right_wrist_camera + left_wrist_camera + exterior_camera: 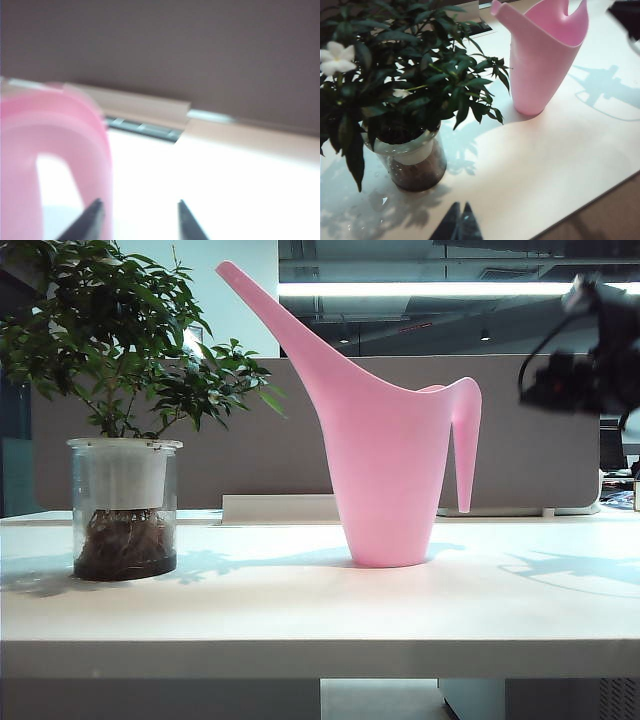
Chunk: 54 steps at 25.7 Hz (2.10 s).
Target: Pick up the watering can from the table, water the potted plant, and put the can back.
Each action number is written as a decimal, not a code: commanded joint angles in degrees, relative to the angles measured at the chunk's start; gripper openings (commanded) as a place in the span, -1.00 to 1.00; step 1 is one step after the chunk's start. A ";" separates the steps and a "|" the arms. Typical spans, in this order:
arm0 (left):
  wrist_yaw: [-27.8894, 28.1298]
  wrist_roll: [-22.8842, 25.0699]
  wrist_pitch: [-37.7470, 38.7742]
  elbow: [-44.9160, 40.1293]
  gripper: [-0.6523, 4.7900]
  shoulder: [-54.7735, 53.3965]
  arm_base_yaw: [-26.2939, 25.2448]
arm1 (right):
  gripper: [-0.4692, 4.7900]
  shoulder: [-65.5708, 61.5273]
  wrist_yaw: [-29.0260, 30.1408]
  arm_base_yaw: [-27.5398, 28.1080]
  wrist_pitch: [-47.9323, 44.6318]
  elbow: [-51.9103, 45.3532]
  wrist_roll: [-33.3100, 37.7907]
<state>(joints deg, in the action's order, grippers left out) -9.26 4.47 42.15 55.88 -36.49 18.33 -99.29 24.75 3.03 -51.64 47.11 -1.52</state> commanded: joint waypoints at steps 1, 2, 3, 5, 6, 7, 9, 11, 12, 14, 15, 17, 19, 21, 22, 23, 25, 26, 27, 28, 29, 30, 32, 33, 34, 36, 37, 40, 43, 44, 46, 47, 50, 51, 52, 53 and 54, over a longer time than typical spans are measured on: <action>0.02 0.00 -0.70 0.17 -0.75 0.09 0.04 | 0.20 -2.32 3.72 0.00 -2.21 0.90 0.20; 0.04 0.00 -0.63 0.17 -0.75 0.09 0.04 | 0.27 -3.13 5.07 0.00 -2.27 1.11 0.17; 0.02 0.00 -0.63 0.17 -0.75 0.07 0.04 | 0.29 -3.65 5.68 0.00 -2.23 1.38 0.09; 0.02 0.00 -0.66 0.17 -0.75 0.07 0.04 | 0.39 -4.68 6.62 -0.04 -2.21 2.10 -0.02; 0.02 0.00 -0.63 0.17 -0.75 0.07 0.04 | 0.44 -5.27 7.37 -0.13 -2.23 2.67 -0.02; 0.02 0.00 -0.70 0.17 -0.75 0.09 0.04 | 0.45 -5.62 8.04 -0.13 -2.21 3.23 -0.02; 0.02 0.00 -0.61 0.17 -0.75 0.09 0.04 | 0.46 -6.38 8.87 -0.13 -2.14 4.68 -0.02; 0.02 0.00 -0.66 0.17 -0.75 0.09 0.04 | 0.46 -7.39 9.18 -0.15 -1.03 6.93 -0.07; 0.02 0.00 -0.61 0.15 -0.75 0.07 0.04 | 0.46 -8.28 10.36 -0.24 -0.83 8.07 -0.28; 0.02 0.00 -0.66 0.17 -0.75 0.09 0.04 | 0.46 -9.55 11.54 -0.92 -0.66 9.77 -0.44; 0.02 0.00 -0.63 0.17 -0.75 0.09 0.04 | 0.46 -10.25 11.67 -1.38 -0.42 10.73 -0.46; 0.02 0.00 -0.63 0.17 -0.75 0.09 0.04 | 0.46 -10.75 11.78 -2.14 -0.24 11.39 -0.70; 0.02 0.00 -0.59 0.17 -0.75 0.09 0.04 | 0.46 -12.15 11.56 -3.87 1.20 13.14 -4.15; 0.02 0.00 -0.66 0.17 -0.75 0.09 0.04 | 0.46 -13.11 10.88 -4.57 1.90 14.32 -4.55; 0.02 0.00 -0.63 0.17 -0.75 0.09 0.04 | 0.46 -13.70 10.75 -4.83 2.14 15.08 -4.55; 0.02 0.00 -0.63 0.17 -0.75 0.09 0.04 | 0.46 -14.43 10.78 -4.96 2.23 15.85 -4.52; 0.02 0.00 -0.61 0.17 -0.75 0.09 0.04 | 0.44 -15.85 10.75 -5.14 2.56 17.49 -4.52; 0.02 0.00 -0.66 0.17 -0.75 0.09 0.04 | 0.44 -16.24 10.73 -5.14 2.60 17.94 -4.52; 0.02 0.00 -0.66 0.17 -0.75 0.09 0.04 | 0.41 -16.79 10.75 -5.14 2.58 18.60 -4.52; 0.02 0.00 -0.66 0.17 -0.75 0.07 0.04 | 0.35 -17.16 10.75 -5.11 2.60 19.12 -4.50; 0.02 0.00 -0.63 0.15 -0.75 0.07 0.04 | 0.27 -17.51 10.75 -5.11 2.60 19.54 -4.50; 0.02 0.00 -0.68 0.17 -0.75 0.09 0.04 | 0.11 -17.79 10.78 -5.11 2.62 20.04 -4.50; 0.02 0.00 -0.61 0.17 -0.75 0.07 0.04 | -0.18 -18.08 10.78 -5.11 2.93 20.63 -4.52; 0.02 0.00 -0.66 0.17 -0.75 0.09 0.04 | -0.38 -18.08 10.78 -5.11 3.02 20.72 -4.52; 0.02 0.00 -0.66 0.17 -0.75 0.09 0.04 | -0.55 -18.08 10.80 -5.11 2.99 20.74 -4.50; 0.02 0.00 -0.63 0.15 -0.75 0.07 0.04 | -0.85 -17.62 10.97 -5.11 2.97 20.83 -4.50; 0.02 0.00 -0.66 0.17 -0.75 0.07 0.04 | -0.85 -16.61 10.78 -5.11 3.04 20.92 -4.50; 0.02 0.00 -0.63 0.15 -0.75 0.09 0.04 | -0.85 -11.76 4.76 -5.14 5.81 20.98 -4.50; 0.02 0.00 -0.66 0.17 -0.75 0.09 0.04 | -0.85 -3.85 1.86 -5.09 9.42 21.00 -4.68; 0.02 0.00 -0.66 0.17 -0.75 0.09 0.04 | -0.85 -2.19 1.53 -5.09 9.42 21.00 -4.76; 0.02 0.00 -0.66 0.17 -0.75 0.09 0.04 | -0.85 1.81 -1.84 -5.62 9.66 21.03 -5.01; 0.02 0.00 -0.66 0.17 -0.75 0.09 0.04 | -0.85 3.15 -3.32 -5.92 10.08 21.07 -5.29; 0.02 0.00 -0.66 0.17 -0.75 0.09 0.04 | -0.85 7.78 -8.04 -8.04 17.68 23.19 -14.08; 0.02 0.00 -0.61 0.17 -0.75 0.09 0.04 | -0.85 8.48 -8.90 -8.85 20.44 24.39 -16.63; 0.02 0.00 -0.66 0.17 -0.75 0.09 0.04 | -0.85 9.09 -11.37 -10.05 23.89 26.45 -19.76; 0.02 0.00 -0.66 0.17 -0.75 0.09 0.04 | -0.85 9.16 -13.22 -10.88 25.44 27.85 -21.20; 0.02 0.00 -0.66 0.17 -0.75 0.09 0.04 | -0.85 9.20 -14.95 -11.72 27.15 29.33 -22.64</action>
<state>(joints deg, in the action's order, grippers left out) -9.23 4.47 42.22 55.88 -36.49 18.31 -90.83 13.45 -7.97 -23.92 74.37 -22.11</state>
